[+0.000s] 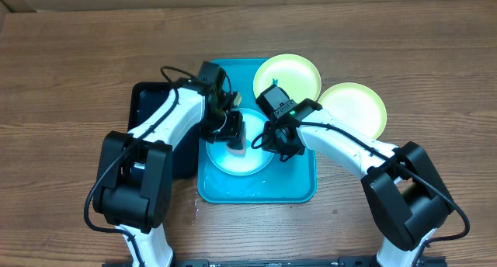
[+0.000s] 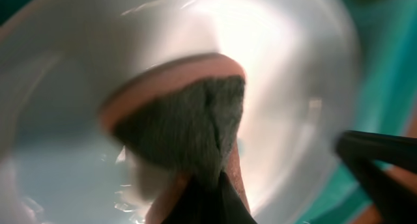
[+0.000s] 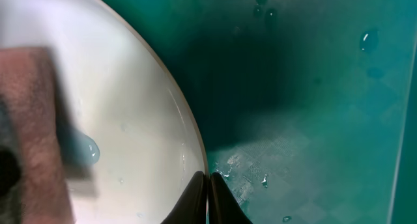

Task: Clean dirty plates on tray and stack at the side
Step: 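Scrub the light-blue plate with the sponge while the right gripper pins it, then carry the sponge left and release it in the black tray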

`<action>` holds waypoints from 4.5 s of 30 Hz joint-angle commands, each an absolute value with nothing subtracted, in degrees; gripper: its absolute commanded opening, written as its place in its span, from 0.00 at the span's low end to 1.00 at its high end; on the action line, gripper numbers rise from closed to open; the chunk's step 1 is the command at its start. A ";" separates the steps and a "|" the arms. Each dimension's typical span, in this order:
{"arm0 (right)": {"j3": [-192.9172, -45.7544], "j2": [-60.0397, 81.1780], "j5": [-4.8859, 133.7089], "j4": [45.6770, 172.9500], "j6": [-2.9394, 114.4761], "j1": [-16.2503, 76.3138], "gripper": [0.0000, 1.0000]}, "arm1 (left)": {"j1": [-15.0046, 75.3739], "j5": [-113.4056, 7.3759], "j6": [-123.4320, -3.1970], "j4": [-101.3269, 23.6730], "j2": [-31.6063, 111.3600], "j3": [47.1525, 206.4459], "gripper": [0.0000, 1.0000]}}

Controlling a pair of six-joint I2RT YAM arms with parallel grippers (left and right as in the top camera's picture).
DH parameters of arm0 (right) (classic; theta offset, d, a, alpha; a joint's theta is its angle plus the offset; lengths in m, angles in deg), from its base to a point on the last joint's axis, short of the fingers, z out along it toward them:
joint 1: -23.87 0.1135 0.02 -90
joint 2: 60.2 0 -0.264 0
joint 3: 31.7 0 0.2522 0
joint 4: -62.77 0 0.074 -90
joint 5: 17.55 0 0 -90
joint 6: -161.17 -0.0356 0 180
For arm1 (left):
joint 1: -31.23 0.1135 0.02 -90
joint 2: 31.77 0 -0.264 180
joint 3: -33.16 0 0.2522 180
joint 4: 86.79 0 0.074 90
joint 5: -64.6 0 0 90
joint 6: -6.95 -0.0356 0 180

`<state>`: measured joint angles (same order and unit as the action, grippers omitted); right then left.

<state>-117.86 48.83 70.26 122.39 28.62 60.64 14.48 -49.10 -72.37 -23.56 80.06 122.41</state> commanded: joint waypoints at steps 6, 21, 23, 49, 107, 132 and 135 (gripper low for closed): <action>-117.71 49.22 69.78 121.80 29.02 60.95 0.04 | 14.39 -47.57 -71.30 -19.32 74.42 130.51 0.04; -117.71 49.22 69.58 121.78 29.19 60.95 0.04 | 12.10 -25.87 -65.23 -23.12 75.95 118.52 0.04; -117.71 49.22 69.56 121.78 29.19 60.95 0.04 | 12.01 -27.77 -65.23 -25.07 75.95 116.75 0.04; -117.71 49.22 69.56 121.85 29.41 60.95 0.04 | 12.10 -52.01 -68.51 -26.60 75.47 125.27 0.04; -117.71 49.22 69.54 121.78 29.39 60.95 0.04 | 11.68 -35.49 -63.78 -27.84 75.84 110.87 0.04; -117.71 49.22 69.62 122.18 29.39 60.93 0.04 | 31.33 -42.90 -69.75 -13.18 69.35 129.47 0.04; -117.71 49.22 69.62 122.13 29.41 60.93 0.04 | 34.96 -35.79 -69.66 -10.29 69.48 129.01 0.04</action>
<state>-117.86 48.83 70.13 122.37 29.19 60.64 32.27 -45.15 -67.98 -11.93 70.47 128.72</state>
